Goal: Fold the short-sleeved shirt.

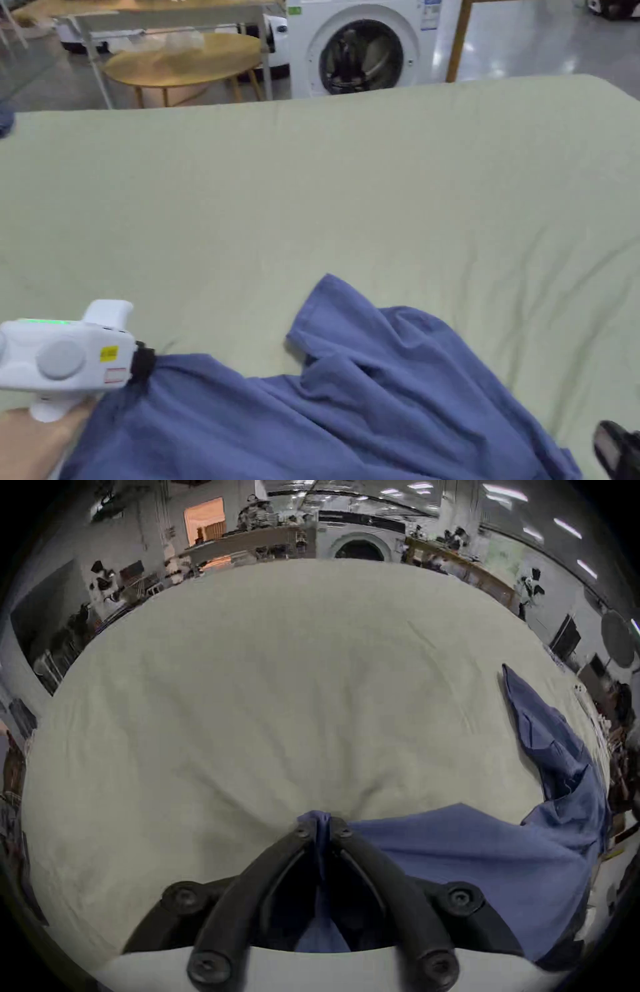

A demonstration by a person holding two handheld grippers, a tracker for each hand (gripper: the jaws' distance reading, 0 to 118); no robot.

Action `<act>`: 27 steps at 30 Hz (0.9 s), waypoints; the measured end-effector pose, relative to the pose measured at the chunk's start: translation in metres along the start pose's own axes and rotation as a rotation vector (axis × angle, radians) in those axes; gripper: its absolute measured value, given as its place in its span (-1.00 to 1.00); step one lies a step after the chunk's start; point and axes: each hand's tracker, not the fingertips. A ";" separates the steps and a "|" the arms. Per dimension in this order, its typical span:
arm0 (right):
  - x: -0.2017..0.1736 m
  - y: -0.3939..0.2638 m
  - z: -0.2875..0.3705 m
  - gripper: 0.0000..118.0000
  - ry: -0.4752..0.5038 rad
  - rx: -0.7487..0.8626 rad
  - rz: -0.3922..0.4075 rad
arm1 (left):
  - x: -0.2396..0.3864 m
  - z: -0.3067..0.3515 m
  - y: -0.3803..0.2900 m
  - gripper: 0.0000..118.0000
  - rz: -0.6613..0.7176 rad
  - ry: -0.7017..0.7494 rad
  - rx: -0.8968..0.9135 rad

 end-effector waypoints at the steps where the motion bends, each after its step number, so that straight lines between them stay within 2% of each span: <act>1: 0.001 -0.006 -0.001 0.16 -0.004 -0.024 -0.022 | -0.001 0.000 0.000 -1.00 0.003 -0.002 -0.003; 6: 0.008 -0.036 -0.023 0.15 0.005 -0.137 -0.123 | -0.013 0.003 -0.001 -1.00 0.017 -0.018 -0.003; 9: 0.007 -0.045 -0.040 0.12 0.045 -0.187 -0.174 | -0.016 0.003 0.000 -1.00 0.020 -0.018 -0.002; 14: 0.008 -0.052 -0.061 -0.89 0.078 -0.216 -0.219 | -0.015 0.003 -0.003 -1.00 0.023 -0.019 0.003; 17: 0.007 -0.054 -0.063 -0.96 0.122 -0.210 -0.258 | -0.018 0.005 -0.007 -1.00 0.037 -0.030 0.018; 19: 0.002 -0.048 -0.058 -0.97 0.117 -0.190 -0.232 | -0.027 0.007 -0.010 -1.00 0.061 -0.067 0.053; 20: 0.000 -0.042 -0.052 -0.97 0.128 -0.163 -0.213 | -0.029 0.019 -0.015 -1.00 0.055 -0.085 0.135; 22: -0.002 -0.027 -0.044 -0.97 0.183 -0.099 -0.186 | -0.028 0.059 -0.028 -1.00 0.088 -0.078 0.267; 23: -0.005 -0.017 -0.038 -0.97 0.202 -0.063 -0.164 | -0.031 0.082 -0.031 -1.00 0.125 -0.127 0.312; 25: -0.012 0.008 -0.030 -0.97 0.254 -0.007 -0.102 | -0.038 0.128 -0.034 -1.00 0.158 -0.154 0.418; 27: -0.025 0.035 -0.022 -0.98 0.292 0.057 -0.029 | -0.044 0.168 -0.032 -1.00 0.122 -0.116 0.504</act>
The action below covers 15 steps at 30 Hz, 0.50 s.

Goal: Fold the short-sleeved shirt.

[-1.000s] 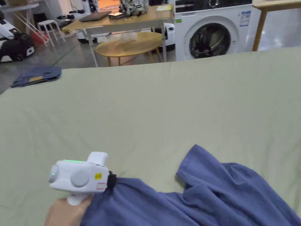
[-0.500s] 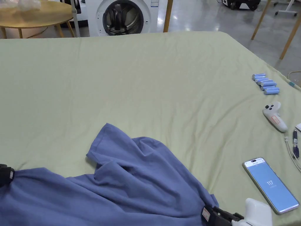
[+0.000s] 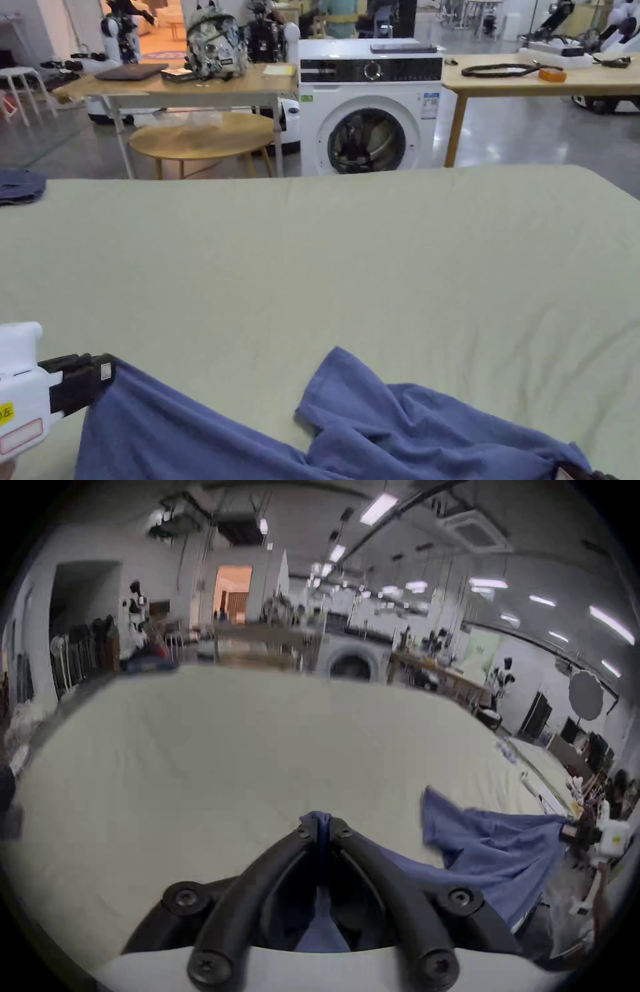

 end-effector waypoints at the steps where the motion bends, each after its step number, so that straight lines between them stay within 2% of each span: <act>1: -0.007 0.012 0.001 -0.97 0.011 0.023 0.028 | 0.001 0.017 0.007 -1.00 -0.032 0.015 0.047; 5: -0.025 0.071 -0.004 -0.98 0.079 0.123 0.078 | 0.009 0.083 0.044 -1.00 0.011 -0.003 0.234; 8: -0.045 0.119 -0.012 -0.97 0.066 0.188 0.175 | 0.013 0.114 0.075 -1.00 -0.004 0.005 0.348; 15: -0.089 0.213 -0.026 -0.97 0.096 0.293 0.251 | 0.004 0.130 0.145 -1.00 -0.005 0.003 0.485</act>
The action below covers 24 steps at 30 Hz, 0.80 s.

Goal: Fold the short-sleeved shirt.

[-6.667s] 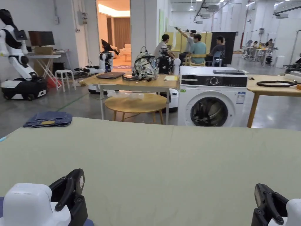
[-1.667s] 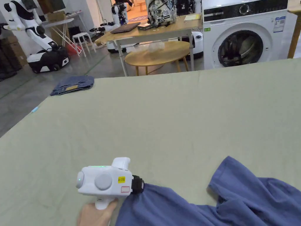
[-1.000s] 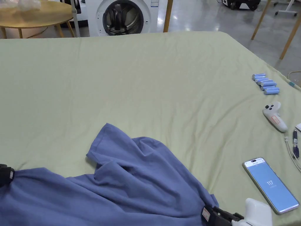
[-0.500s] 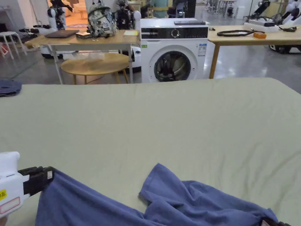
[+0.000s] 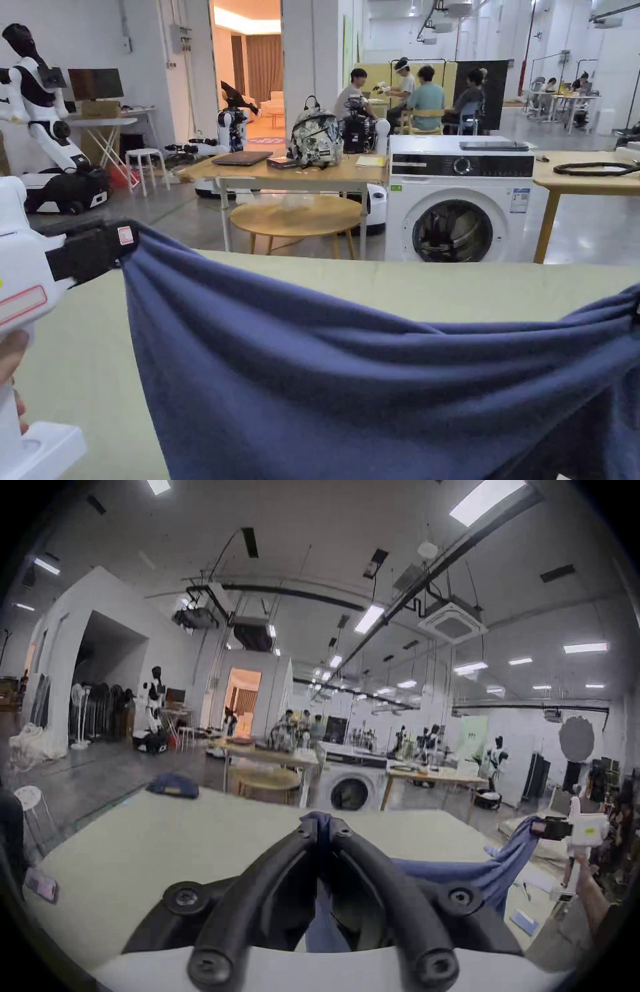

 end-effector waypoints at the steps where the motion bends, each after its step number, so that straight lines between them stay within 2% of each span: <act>1: -0.002 0.011 -0.005 -0.97 0.000 0.017 0.012 | 0.000 -0.005 0.009 -1.00 -0.001 0.002 0.014; 8: -0.005 0.089 -0.036 -0.98 -0.012 0.094 0.076 | 0.008 -0.040 0.065 -1.00 0.002 0.016 0.072; 14: -0.013 0.154 -0.075 -0.97 -0.035 0.131 0.084 | 0.006 -0.091 0.100 -1.00 0.021 0.036 0.088; 17: -0.011 0.176 -0.101 -0.98 -0.050 0.136 0.073 | 0.010 -0.114 0.108 -1.00 0.003 0.076 0.100; 24: -0.014 0.195 -0.152 -0.98 -0.099 0.112 0.110 | -0.005 -0.166 0.116 -1.00 -0.011 0.103 0.063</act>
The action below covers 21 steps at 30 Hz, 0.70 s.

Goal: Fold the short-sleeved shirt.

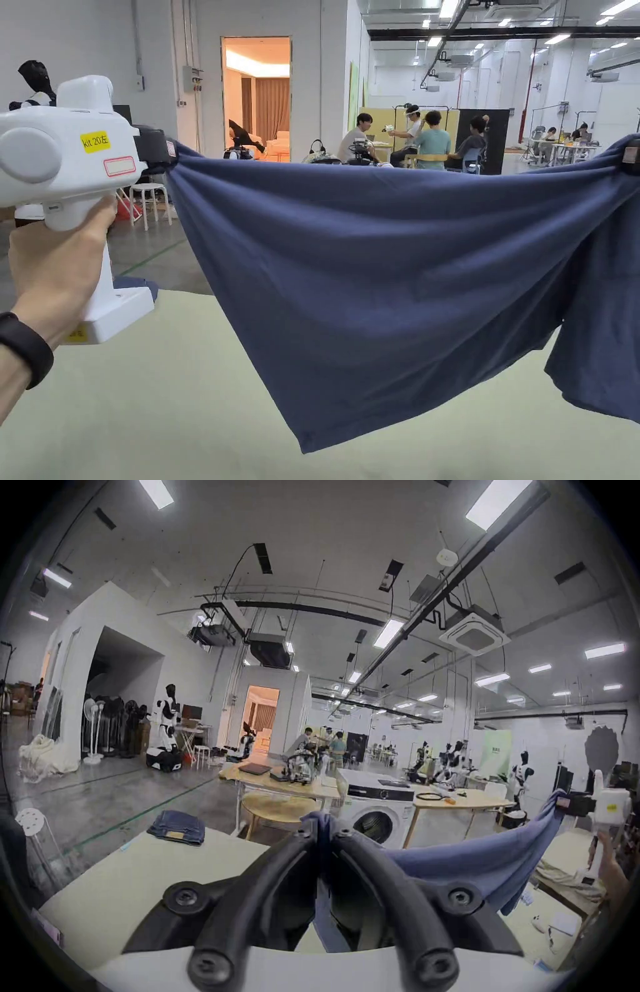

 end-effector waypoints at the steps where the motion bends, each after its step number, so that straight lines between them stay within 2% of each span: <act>1: 0.000 0.000 -0.006 -0.98 -0.006 -0.005 0.008 | -0.001 -0.007 -0.003 -1.00 -0.013 0.004 -0.010; 10: 0.005 -0.042 -0.044 -0.98 -0.038 -0.087 -0.015 | -0.003 -0.036 -0.067 -1.00 -0.019 0.011 -0.132; 13: 0.013 -0.079 -0.054 -0.97 -0.039 -0.148 -0.024 | -0.013 -0.036 -0.102 -1.00 0.039 -0.011 -0.204; 17: 0.020 -0.124 -0.029 -0.98 -0.031 -0.193 -0.008 | -0.014 -0.006 -0.149 -1.00 0.088 -0.051 -0.220; 21: 0.036 -0.180 0.017 -0.98 -0.034 -0.238 -0.033 | -0.022 0.043 -0.195 -1.00 0.120 -0.081 -0.279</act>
